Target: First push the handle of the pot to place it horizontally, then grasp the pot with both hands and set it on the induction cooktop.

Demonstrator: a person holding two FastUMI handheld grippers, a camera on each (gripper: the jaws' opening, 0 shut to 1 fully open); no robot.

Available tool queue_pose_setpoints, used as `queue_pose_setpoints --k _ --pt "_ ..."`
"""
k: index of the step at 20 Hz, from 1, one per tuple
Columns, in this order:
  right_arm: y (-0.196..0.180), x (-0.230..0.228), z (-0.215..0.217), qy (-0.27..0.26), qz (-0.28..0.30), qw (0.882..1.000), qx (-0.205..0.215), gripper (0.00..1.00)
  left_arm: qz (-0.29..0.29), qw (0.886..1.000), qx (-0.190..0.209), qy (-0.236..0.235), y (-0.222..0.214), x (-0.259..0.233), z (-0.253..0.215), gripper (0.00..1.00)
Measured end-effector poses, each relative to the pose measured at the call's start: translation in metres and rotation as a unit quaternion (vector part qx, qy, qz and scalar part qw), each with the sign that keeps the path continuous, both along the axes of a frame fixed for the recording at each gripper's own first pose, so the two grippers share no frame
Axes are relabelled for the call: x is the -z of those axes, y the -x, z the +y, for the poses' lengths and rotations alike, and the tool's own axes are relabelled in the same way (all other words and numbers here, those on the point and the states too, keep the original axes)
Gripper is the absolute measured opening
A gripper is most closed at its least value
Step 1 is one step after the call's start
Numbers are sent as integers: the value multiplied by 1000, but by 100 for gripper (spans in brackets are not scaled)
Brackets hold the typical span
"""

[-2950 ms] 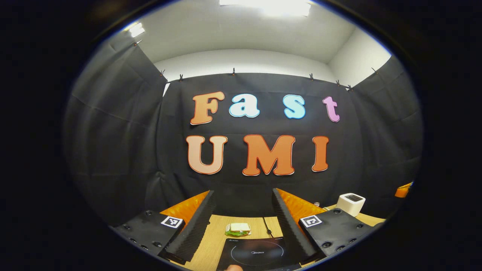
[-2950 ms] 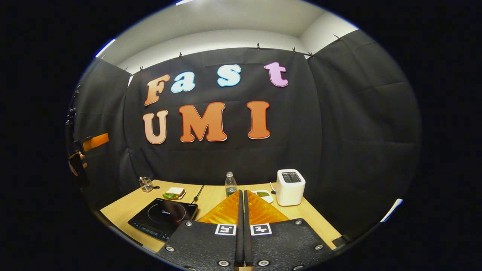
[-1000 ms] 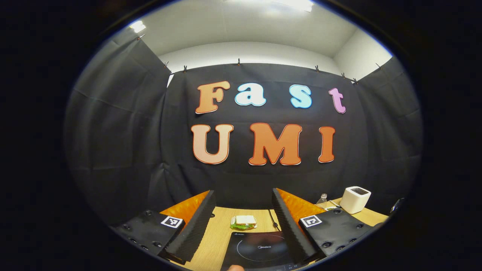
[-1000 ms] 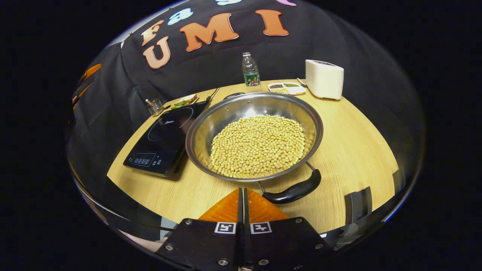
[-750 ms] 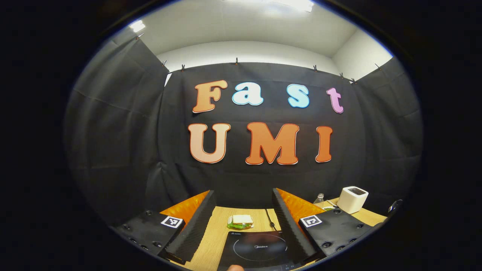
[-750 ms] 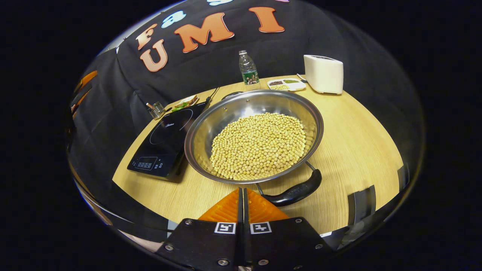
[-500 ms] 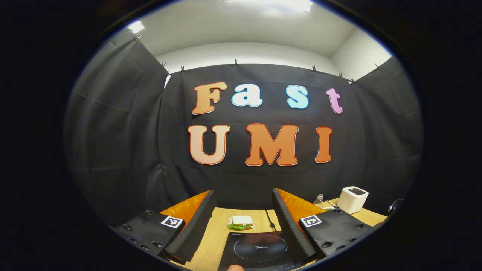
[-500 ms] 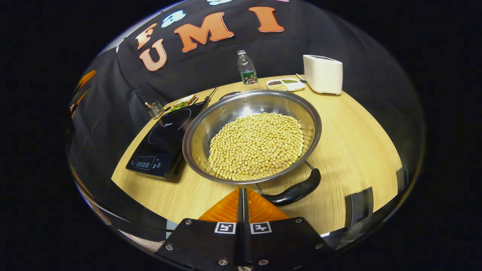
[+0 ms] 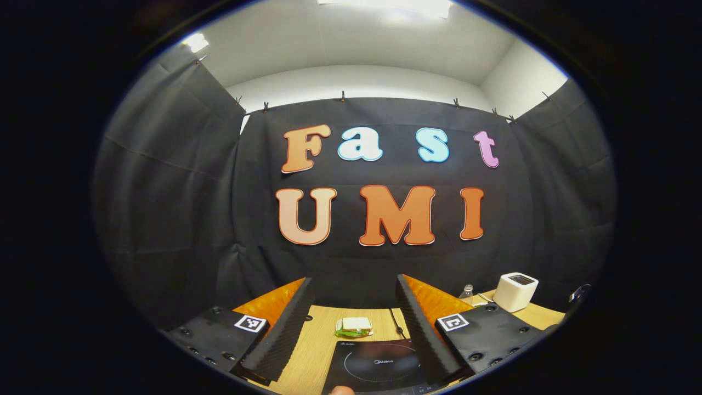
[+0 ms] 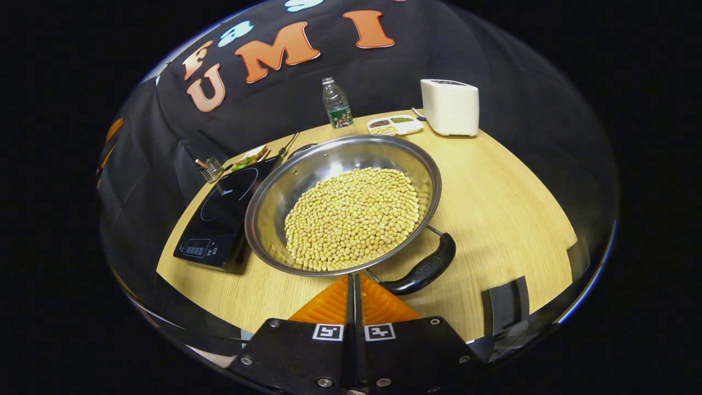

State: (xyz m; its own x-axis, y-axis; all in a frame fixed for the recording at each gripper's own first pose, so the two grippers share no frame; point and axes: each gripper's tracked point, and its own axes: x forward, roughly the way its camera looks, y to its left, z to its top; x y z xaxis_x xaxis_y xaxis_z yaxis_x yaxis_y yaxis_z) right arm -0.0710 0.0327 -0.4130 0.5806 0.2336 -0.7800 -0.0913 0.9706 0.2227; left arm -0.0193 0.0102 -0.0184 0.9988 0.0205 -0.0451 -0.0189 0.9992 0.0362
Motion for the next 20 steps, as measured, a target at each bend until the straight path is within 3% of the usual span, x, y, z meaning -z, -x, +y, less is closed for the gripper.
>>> queue_pose_setpoints --k 20 --pt "-27 9 -43 17 -4 999 48 0 6 1000 -4 4 -6 5 1 99"
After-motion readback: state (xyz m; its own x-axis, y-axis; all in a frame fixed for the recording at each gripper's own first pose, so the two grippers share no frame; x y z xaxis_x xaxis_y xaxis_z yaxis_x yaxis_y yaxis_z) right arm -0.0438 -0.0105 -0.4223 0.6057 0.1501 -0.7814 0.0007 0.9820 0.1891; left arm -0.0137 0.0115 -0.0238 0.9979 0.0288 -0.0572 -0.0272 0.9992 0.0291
